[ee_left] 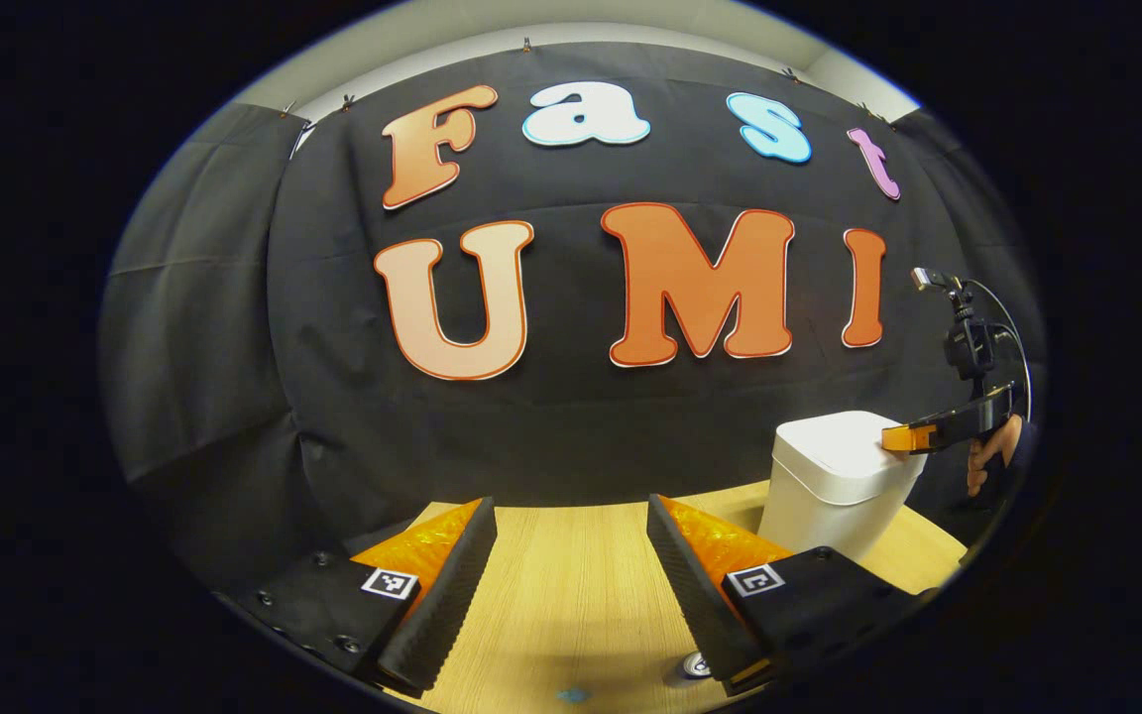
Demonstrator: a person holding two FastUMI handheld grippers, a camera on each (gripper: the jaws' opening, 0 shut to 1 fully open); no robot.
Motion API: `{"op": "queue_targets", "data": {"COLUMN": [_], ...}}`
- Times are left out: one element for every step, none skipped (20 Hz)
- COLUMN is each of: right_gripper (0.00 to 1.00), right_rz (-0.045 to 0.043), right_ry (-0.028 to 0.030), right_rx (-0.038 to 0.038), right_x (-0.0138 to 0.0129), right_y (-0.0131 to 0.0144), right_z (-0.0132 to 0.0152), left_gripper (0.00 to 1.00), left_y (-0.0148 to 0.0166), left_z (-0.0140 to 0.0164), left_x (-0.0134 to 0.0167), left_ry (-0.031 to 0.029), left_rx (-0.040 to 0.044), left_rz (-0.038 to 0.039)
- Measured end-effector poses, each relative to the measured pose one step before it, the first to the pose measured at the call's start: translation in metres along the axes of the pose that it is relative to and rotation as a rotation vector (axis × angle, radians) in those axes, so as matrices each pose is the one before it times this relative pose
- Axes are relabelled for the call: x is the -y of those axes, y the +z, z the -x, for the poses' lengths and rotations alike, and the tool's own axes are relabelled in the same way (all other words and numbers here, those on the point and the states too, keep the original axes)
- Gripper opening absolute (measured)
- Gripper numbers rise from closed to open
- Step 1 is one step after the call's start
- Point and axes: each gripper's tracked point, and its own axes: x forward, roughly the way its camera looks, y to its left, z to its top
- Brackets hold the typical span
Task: Press the lid of the desktop garbage bin to open it, pick up the crumpled paper on the desktop and throw it into the bin, then pick up the pop can on the desktop and drop it into the bin, and finally close the garbage bin lid.
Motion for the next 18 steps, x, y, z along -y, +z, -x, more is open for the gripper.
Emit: {"op": "queue_targets", "data": {"right_gripper": [0.01,0.01,0.01,0.01,0.01,0.01,0.01,0.01,0.01,0.01,0.01,0.01,0.01,0.01,0.01,0.01,0.01,0.01], "right_rz": [-0.01116,0.00236,0.00955,0.01259,0.01297,0.01324,0.00865,0.00378,0.00189,0.00158,0.00163,-0.00111,-0.00636,-0.00100,0.00482,0.00493,0.00586,-0.00091], "right_ry": [0.01450,0.00771,-0.00014,0.00103,0.00023,0.00386,0.00235,0.00620,0.00635,0.01242,0.01033,0.00619,0.01717,0.00798,0.01229,0.02556,0.03200,0.02641], "right_rx": [-0.00445,0.00707,0.01680,0.02442,0.02712,0.02394,0.02264,0.02542,0.02208,0.01647,0.00106,-0.00238,0.00051,0.01060,0.00908,0.01099,0.00951,-0.00371], "right_x": [-0.00327,-0.00141,0.00075,0.00022,0.00057,-0.00116,-0.00052,-0.00116,-0.00056,-0.00326,-0.00181,0.00008,-0.00293,-0.00331,-0.00180,-0.00597,-0.00715,-0.00611], "right_y": [0.00013,0.00241,0.00479,0.00693,0.00866,0.00749,0.00756,0.00803,0.00673,0.00459,0.00061,-0.00072,0.00039,0.00128,0.00139,-0.00017,-0.00069,-0.00538], "right_z": [0.00458,0.00152,0.00244,0.00342,0.00353,0.00499,0.00391,0.00438,0.00342,0.00390,0.00297,0.00339,0.00260,0.00184,0.00239,0.00289,0.00173,0.00055], "left_gripper": [0.97,0.97,0.97,0.97,0.97,0.97,0.97,0.97,0.97,0.97,0.97,0.97,0.97,0.97,0.97,0.97,0.97,0.97], "left_y": [0.00073,0.00003,-0.00081,-0.00127,0.00063,-0.00077,0.00100,0.00090,0.00076,-0.00169,0.00053,-0.00068,0.00095,-0.00012,-0.00052,-0.00017,-0.00116,-0.00215], "left_z": [-0.00015,0.00122,0.00128,0.00149,0.00097,0.00043,0.00108,0.00147,0.00045,0.00129,0.00086,0.00068,0.00025,0.00137,0.00099,-0.00017,0.00111,0.00014], "left_x": [-0.00156,-0.00092,0.00088,0.00102,-0.00015,0.00018,0.00052,-0.00001,0.00128,0.00065,-0.00005,0.00066,0.00019,-0.00019,0.00062,-0.00100,0.00042,0.00074], "left_ry": [0.00670,0.00372,-0.00055,0.00025,0.00120,0.00148,0.00245,0.00167,0.00068,0.00006,0.00074,0.00243,0.00199,0.00126,0.00141,0.00278,0.00203,0.00098], "left_rx": [0.00397,0.00189,-0.00251,-0.00221,0.00044,0.00042,0.00122,0.00171,0.00090,0.00115,-0.00057,-0.00061,0.00118,0.00073,-0.00018,-0.00150,-0.00210,-0.00304], "left_rz": [0.00111,0.00421,0.00460,0.00295,0.00333,0.00213,0.00021,0.00022,-0.00010,0.00058,0.00022,-0.00075,-0.00036,0.00047,-0.00066,-0.00081,0.00123,0.00546]}}
